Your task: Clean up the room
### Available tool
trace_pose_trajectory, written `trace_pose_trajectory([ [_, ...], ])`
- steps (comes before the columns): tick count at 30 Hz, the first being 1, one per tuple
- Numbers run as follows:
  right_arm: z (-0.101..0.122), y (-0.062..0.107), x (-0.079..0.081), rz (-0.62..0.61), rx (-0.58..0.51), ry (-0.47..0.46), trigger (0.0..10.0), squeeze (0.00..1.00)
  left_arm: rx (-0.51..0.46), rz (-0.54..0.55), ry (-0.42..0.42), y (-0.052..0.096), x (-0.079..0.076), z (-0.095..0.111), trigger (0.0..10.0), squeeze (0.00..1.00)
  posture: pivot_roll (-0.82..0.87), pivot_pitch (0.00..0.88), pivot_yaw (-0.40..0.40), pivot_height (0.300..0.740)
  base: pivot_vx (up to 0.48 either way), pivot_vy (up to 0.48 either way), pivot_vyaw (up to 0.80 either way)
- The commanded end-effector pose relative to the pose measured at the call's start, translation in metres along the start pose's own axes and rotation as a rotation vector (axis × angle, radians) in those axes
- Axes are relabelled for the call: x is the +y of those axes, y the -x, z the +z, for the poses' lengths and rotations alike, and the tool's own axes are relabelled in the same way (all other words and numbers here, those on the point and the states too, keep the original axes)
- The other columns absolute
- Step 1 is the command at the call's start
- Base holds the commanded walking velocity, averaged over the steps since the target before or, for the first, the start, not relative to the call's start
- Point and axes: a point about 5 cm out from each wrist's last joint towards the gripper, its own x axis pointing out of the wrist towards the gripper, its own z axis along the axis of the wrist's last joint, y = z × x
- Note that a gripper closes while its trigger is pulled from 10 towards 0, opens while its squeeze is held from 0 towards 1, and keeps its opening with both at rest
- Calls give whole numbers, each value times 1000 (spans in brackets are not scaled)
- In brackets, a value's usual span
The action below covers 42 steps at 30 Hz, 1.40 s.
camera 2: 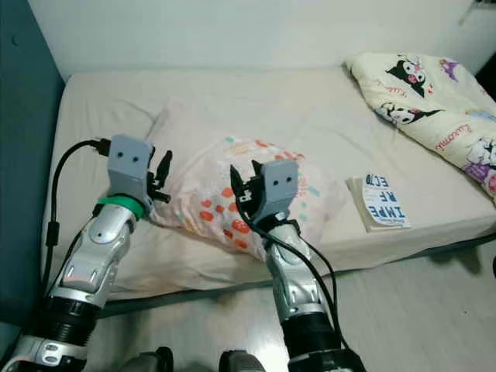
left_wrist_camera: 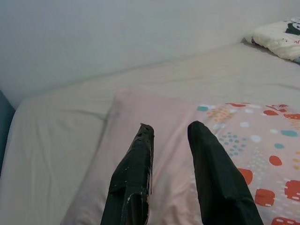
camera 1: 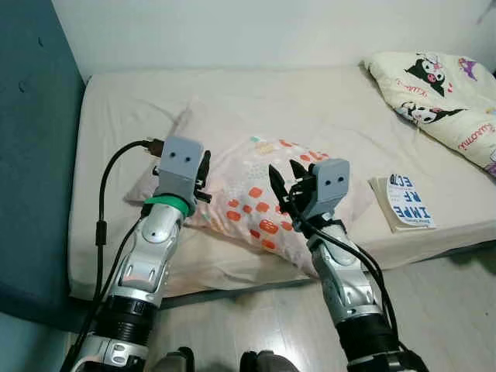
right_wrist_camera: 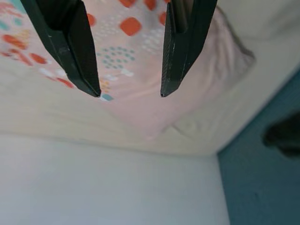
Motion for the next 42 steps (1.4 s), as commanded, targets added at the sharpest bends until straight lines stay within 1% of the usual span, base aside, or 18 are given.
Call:
trace_pose_trajectory([
  [1,-5,1,2,-1,28,11,10000,0,12,10,-10,0,1,-3,10000,0,-125,106,-12,732,435,0,800],
  [3,-3,1,1,-1,13,4,10000,0,14,19,-11,-1,3,-4,10000,0,-127,106,-12,732,446,0,800],
  [7,-1,0,-1,-11,-5,-48,10000,0,17,30,-13,-1,4,-4,10000,0,-127,105,-14,732,446,0,0],
  [12,0,0,-1,-10,-7,-49,10000,0,18,35,-9,-1,4,-4,10000,0,-127,104,-14,732,436,0,0],
  [20,-1,0,-1,-6,-7,-42,10000,0,32,45,-7,-3,5,-6,10000,0,-129,98,-13,732,0,0,0],
  [35,-1,0,1,10,-8,-48,10000,0,20,24,4,-2,3,-5,10000,0,-128,93,-11,732,0,0,0],
  [42,-2,0,1,-4,-10,-58,10000,0,15,8,-4,0,0,-7,10000,0,-127,94,-10,732,0,0,0],
])
